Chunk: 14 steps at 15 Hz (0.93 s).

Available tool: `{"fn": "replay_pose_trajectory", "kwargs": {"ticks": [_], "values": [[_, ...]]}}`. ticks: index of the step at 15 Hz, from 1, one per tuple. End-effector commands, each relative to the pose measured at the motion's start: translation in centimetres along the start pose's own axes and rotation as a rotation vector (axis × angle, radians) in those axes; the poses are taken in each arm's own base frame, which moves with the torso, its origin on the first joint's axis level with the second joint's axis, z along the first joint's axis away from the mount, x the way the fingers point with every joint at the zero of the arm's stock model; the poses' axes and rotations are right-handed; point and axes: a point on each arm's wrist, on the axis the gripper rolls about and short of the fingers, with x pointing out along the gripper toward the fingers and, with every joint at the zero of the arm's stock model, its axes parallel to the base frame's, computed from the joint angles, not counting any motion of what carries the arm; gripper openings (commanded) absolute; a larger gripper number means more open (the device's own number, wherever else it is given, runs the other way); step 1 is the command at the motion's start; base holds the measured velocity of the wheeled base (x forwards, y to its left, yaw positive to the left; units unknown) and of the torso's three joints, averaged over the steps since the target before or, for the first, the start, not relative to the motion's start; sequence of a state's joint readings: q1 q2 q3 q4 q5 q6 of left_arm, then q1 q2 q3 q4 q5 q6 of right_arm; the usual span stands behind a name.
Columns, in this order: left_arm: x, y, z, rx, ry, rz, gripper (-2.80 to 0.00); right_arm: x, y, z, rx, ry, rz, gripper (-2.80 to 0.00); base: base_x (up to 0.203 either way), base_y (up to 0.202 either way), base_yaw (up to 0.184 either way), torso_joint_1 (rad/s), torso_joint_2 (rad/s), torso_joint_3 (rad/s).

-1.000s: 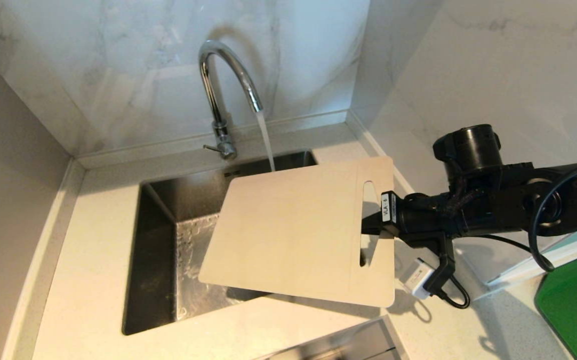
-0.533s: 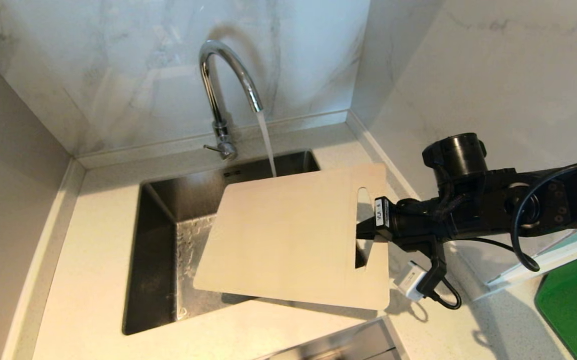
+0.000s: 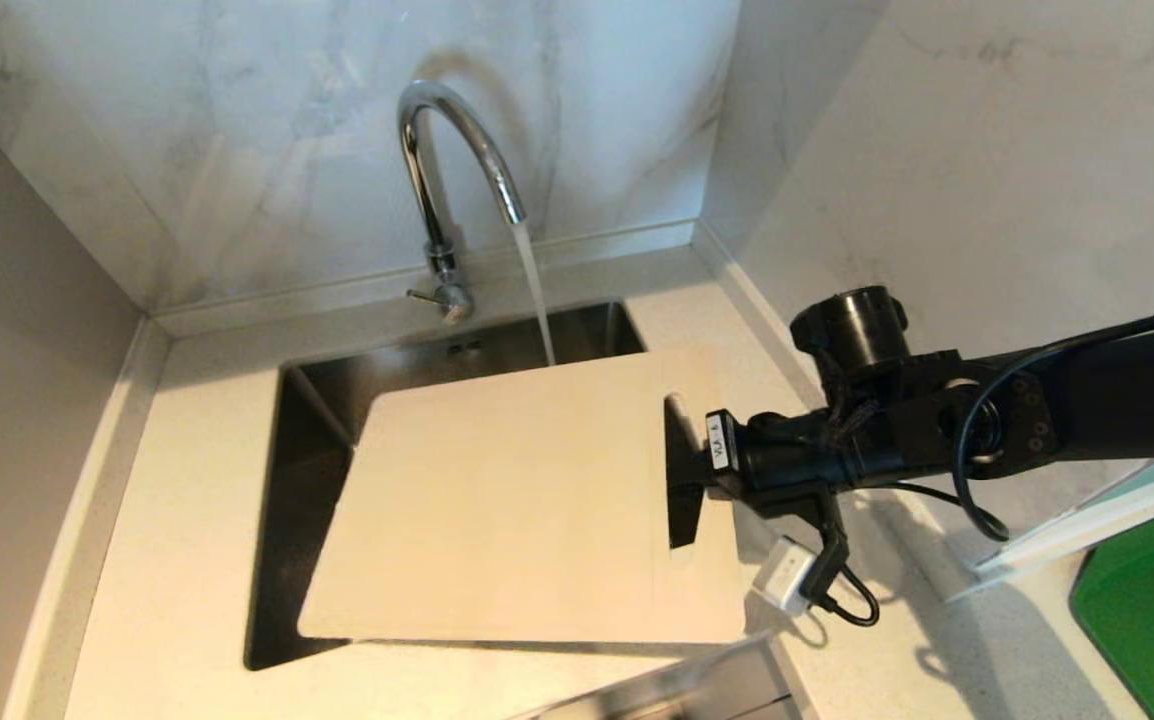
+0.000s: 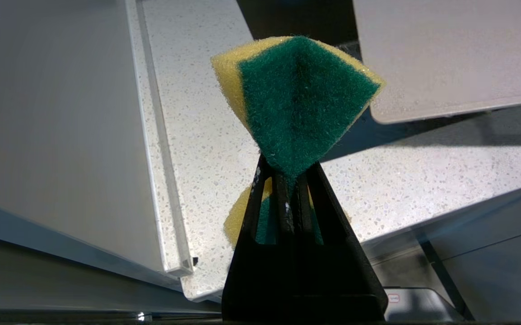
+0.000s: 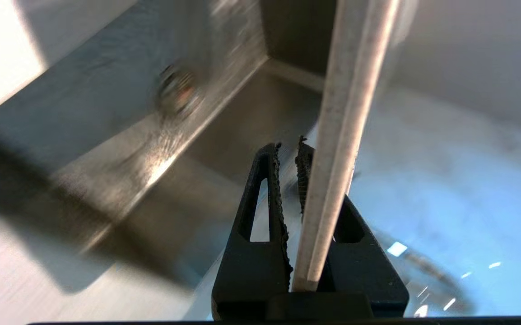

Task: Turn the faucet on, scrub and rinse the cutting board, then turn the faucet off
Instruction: Scrub the cutting board underwater

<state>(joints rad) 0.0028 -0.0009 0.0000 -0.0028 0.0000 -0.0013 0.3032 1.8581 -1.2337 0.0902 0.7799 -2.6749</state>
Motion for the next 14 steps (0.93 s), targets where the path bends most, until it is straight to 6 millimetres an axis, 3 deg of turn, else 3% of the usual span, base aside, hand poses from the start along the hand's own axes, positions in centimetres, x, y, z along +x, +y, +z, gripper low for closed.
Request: {"fn": "replay_pose_trajectory", "kwargs": {"ticks": [1, 10, 14], "values": [[0.0, 0.0, 0.0, 0.0, -0.001, 0.0, -2.8, 1.2, 0.3, 0.3, -0.005, -0.039, -0.011, -2.8, 0.0, 0.0, 0.0, 0.0, 0.0, 0.0], [0.0, 0.0, 0.0, 0.0, -0.001, 0.0, -2.8, 2.6, 0.1, 1.5, 0.021, -0.126, -0.044, -2.8, 0.0, 0.0, 0.0, 0.0, 0.0, 0.0], [0.0, 0.0, 0.0, 0.0, -0.001, 0.0, -2.8, 3.3, 0.9, 1.5, 0.048, -0.148, -0.031, -2.8, 0.0, 0.0, 0.0, 0.0, 0.0, 0.0]]}}
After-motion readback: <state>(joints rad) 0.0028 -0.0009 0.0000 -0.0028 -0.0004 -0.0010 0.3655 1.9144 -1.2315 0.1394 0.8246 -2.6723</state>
